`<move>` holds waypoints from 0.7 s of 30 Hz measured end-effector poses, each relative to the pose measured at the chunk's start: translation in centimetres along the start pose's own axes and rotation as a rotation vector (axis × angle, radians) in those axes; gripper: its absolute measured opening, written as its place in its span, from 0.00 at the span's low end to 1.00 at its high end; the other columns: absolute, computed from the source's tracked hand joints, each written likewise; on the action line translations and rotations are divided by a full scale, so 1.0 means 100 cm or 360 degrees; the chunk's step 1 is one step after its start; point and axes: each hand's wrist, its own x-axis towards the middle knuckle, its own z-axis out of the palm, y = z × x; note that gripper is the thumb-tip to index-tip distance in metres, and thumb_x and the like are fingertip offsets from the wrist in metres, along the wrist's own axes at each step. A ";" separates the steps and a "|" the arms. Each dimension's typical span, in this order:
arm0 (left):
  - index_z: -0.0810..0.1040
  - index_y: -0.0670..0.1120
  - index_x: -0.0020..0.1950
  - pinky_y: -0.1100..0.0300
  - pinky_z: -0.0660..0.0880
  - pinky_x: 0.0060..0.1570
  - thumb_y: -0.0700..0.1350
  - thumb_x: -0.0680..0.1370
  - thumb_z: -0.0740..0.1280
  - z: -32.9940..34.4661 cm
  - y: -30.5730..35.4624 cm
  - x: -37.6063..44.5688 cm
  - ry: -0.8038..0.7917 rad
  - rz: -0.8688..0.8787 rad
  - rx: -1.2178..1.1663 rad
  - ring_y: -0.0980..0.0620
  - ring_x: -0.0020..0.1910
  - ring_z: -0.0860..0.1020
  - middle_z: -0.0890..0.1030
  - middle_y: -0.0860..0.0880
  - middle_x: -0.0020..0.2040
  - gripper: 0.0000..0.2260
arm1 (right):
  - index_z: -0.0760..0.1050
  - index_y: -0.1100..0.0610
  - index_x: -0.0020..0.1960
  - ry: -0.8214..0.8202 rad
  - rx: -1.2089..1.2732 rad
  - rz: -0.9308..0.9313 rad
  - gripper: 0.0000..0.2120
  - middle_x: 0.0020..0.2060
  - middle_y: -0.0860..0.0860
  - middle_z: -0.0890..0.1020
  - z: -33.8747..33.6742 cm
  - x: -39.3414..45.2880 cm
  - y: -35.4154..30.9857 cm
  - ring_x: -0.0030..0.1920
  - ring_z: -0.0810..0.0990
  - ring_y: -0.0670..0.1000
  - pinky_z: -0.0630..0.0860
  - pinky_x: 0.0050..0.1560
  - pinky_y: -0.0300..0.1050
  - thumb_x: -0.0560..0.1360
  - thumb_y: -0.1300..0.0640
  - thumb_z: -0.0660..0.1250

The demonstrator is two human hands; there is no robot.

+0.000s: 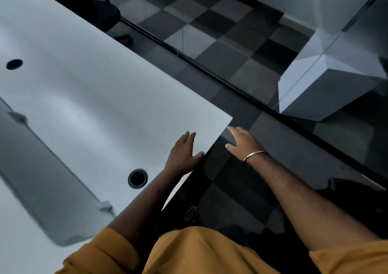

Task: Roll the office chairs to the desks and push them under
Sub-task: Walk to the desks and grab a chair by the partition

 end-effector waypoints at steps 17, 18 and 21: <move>0.61 0.44 0.83 0.48 0.65 0.77 0.55 0.80 0.69 0.006 0.095 0.303 0.0349 -0.0452 -0.0187 0.43 0.80 0.64 0.65 0.42 0.81 0.35 | 0.59 0.53 0.82 -0.0382 -0.0406 -0.0603 0.36 0.73 0.57 0.72 -0.152 0.355 0.114 0.71 0.71 0.60 0.71 0.68 0.56 0.78 0.52 0.68; 0.61 0.43 0.83 0.48 0.64 0.78 0.53 0.81 0.69 0.006 0.101 0.321 0.0376 -0.0482 -0.0209 0.43 0.80 0.64 0.65 0.41 0.81 0.35 | 0.59 0.52 0.83 -0.0399 -0.0440 -0.0665 0.36 0.73 0.56 0.72 -0.164 0.378 0.115 0.71 0.71 0.60 0.72 0.67 0.56 0.78 0.51 0.68; 0.61 0.43 0.83 0.50 0.62 0.78 0.51 0.81 0.70 0.000 0.115 0.358 0.0449 -0.0572 -0.0255 0.43 0.81 0.62 0.64 0.41 0.82 0.34 | 0.59 0.53 0.83 -0.0418 -0.0470 -0.0766 0.36 0.74 0.57 0.72 -0.187 0.426 0.109 0.72 0.71 0.61 0.71 0.68 0.57 0.78 0.51 0.68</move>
